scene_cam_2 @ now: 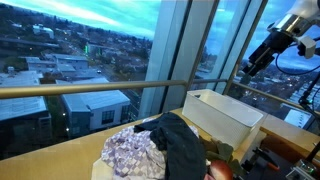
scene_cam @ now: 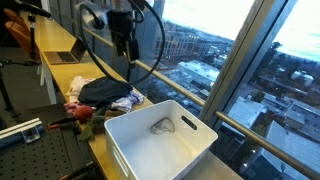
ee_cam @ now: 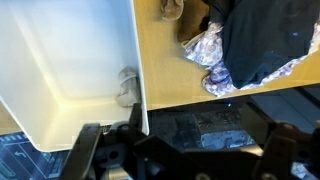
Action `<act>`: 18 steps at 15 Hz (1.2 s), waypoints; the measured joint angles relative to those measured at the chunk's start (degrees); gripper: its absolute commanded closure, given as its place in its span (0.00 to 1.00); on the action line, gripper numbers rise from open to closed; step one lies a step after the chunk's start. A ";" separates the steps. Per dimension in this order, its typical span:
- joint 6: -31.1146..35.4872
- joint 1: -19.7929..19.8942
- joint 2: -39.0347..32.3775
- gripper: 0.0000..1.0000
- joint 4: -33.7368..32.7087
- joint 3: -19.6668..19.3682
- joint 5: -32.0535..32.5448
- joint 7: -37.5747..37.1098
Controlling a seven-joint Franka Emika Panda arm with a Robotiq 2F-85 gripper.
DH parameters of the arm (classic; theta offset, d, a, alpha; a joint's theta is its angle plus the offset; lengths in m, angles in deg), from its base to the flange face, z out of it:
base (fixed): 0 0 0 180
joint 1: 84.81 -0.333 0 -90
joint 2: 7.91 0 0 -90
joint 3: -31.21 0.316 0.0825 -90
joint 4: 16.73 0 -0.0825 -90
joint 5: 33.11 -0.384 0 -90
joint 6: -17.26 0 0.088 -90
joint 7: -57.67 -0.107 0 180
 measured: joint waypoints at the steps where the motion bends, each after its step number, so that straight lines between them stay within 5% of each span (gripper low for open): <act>1: 0.00 0.00 0.00 0.00 0.00 0.00 0.00 0.00; 11: 0.37 0.63 -0.10 0.00 -0.23 -0.13 0.41 0.03; 18: 0.65 2.72 -3.83 0.00 -8.30 -1.31 2.60 4.10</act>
